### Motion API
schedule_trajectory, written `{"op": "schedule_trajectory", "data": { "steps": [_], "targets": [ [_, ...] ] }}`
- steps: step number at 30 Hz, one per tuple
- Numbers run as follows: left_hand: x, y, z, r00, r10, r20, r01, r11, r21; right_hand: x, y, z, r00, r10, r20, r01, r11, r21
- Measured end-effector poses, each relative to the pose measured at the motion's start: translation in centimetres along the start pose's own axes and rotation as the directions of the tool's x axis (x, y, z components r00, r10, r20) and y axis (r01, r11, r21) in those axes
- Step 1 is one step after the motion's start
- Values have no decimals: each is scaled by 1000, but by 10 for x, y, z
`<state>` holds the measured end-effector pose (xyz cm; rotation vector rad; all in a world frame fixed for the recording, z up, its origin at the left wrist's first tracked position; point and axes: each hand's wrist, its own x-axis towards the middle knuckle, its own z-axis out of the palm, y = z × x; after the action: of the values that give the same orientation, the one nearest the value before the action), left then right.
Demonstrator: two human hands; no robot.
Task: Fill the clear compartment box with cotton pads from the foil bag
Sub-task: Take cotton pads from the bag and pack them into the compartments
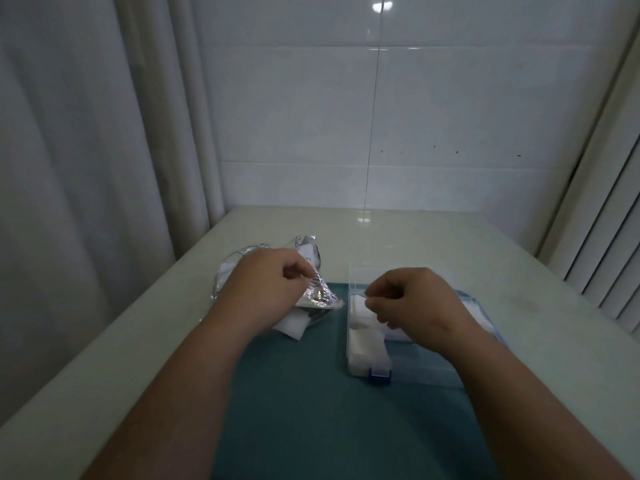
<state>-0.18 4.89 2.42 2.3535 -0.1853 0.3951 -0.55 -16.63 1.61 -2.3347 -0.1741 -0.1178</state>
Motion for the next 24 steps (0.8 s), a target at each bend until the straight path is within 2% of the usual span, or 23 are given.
{"op": "schedule_trajectory", "data": {
  "steps": [6, 9, 15, 18, 24],
  "targets": [
    [10, -25, -14, 978, -130, -165, 131, 991, -2, 15, -29, 13, 990, -56, 130, 77, 984, -159],
    [9, -47, -12, 949, -239, -208, 261, 961, 86, 28, -35, 27, 994, -41, 96, 55, 989, -140],
    [7, -67, -10, 906, -360, -221, 402, 895, 191, 32, -26, 57, 998, 41, 47, -33, 985, -169],
    [8, -73, -9, 878, -441, -189, 470, 869, 156, 32, -24, 59, 999, 44, 10, -41, 976, -212],
    [12, -78, -8, 848, -503, -165, 521, 848, 96, 21, -21, 49, 999, 13, 31, -8, 987, -161]
  ]
}}
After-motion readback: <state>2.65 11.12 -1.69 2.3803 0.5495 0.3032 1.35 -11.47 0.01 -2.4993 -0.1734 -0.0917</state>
